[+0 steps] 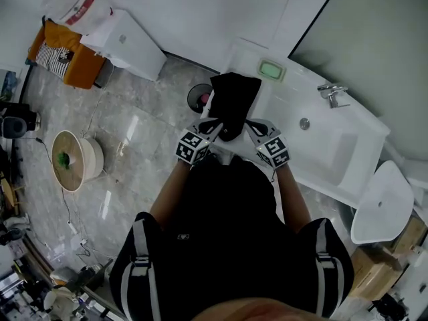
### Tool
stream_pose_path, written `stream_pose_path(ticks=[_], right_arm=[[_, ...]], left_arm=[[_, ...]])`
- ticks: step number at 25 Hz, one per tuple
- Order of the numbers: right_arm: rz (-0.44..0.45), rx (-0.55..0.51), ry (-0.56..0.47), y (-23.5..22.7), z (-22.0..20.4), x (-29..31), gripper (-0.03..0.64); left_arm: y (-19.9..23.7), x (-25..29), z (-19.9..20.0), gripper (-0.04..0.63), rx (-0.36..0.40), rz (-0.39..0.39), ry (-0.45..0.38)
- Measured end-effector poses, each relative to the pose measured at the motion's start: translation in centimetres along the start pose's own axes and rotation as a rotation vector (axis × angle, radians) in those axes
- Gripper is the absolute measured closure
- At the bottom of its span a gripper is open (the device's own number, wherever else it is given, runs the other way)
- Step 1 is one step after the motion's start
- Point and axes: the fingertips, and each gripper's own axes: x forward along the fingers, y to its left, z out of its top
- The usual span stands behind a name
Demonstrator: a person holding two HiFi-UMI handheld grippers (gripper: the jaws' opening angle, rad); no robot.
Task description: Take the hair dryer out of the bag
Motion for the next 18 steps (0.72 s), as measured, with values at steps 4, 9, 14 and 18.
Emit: stream_pose_path(ticks=[4, 9, 14, 18], right_arm=[[0.021, 0.017, -0.004, -0.7, -0.9, 0.2, 0.557], [0.046, 0.011, 0.015, -0.4, -0.8, 0.7, 0.557], [0.034, 0.010, 0.034, -0.6, -0.8, 1.0, 0.557], [0.032, 0.009, 0.056, -0.6, -1.3, 1.0, 0.557]], left_arm=[[0.3, 1.4, -0.8, 0.554, 0.021, 0.052, 0.053], [1.6, 3.1, -1.7, 0.531, 0.008, 0.074, 0.098], [3.0, 5.9, -4.5, 0.461, 0.001, 0.073, 0.198], [3.4, 8.3, -6.0, 0.382, 0.039, 0.076, 0.282]])
